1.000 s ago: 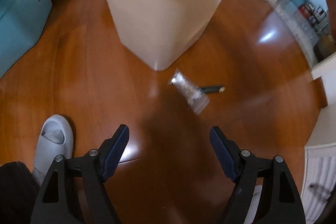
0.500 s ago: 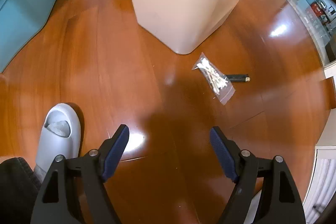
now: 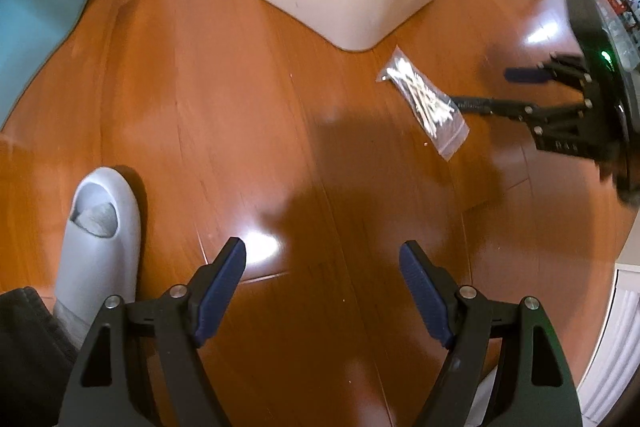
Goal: Collect trash
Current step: 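Grasp the black tube with the right tool while the left tool grasps the cotton swab bag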
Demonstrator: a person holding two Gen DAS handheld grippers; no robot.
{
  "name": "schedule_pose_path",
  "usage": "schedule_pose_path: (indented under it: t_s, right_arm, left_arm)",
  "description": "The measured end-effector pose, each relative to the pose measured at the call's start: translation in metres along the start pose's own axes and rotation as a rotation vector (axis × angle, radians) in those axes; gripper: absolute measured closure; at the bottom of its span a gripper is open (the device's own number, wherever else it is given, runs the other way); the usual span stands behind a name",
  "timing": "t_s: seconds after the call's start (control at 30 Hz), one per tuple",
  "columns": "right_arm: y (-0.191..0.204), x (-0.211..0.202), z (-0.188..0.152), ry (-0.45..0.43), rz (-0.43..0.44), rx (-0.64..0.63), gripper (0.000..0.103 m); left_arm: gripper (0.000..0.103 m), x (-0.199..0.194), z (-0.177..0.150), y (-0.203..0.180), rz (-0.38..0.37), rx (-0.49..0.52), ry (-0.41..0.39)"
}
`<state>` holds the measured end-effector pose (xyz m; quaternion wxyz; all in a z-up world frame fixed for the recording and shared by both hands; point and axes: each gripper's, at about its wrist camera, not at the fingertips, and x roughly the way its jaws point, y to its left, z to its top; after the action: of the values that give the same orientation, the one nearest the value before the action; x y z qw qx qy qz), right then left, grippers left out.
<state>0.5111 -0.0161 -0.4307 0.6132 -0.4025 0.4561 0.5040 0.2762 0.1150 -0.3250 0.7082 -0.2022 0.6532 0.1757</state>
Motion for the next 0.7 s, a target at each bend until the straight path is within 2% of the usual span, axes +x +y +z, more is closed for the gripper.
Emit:
schedule_pose_path:
  t_s: [0.13, 0.27, 0.4, 0.5, 0.6, 0.7]
  right_arm:
    - [0.006, 0.019, 0.014, 0.124, 0.012, -0.166, 0.049]
    - [0.026, 0.031, 0.022, 0.178, 0.007, -0.304, 0.049]
    - [0.042, 0.046, 0.028, 0.214, -0.002, -0.361, 0.052]
    - [0.045, 0.043, 0.029, 0.235, 0.015, -0.373, 0.063]
    - [0.049, 0.041, 0.032, 0.239, 0.037, -0.342, 0.081]
    - [0.052, 0.036, 0.021, 0.248, 0.032, -0.296, 0.083]
  left_arm:
    - [0.024, 0.004, 0.000, 0.007, -0.004, -0.013, 0.007]
    - [0.024, 0.014, 0.000, 0.015, -0.005, -0.035, 0.039]
    - [0.024, 0.022, -0.002, 0.021, 0.002, -0.044, 0.053]
    - [0.024, 0.027, 0.001, 0.021, -0.011, -0.060, 0.069]
    - [0.024, 0.026, 0.011, 0.015, -0.044, -0.080, 0.059]
    - [0.024, 0.028, 0.026, 0.005, -0.074, -0.114, 0.049]
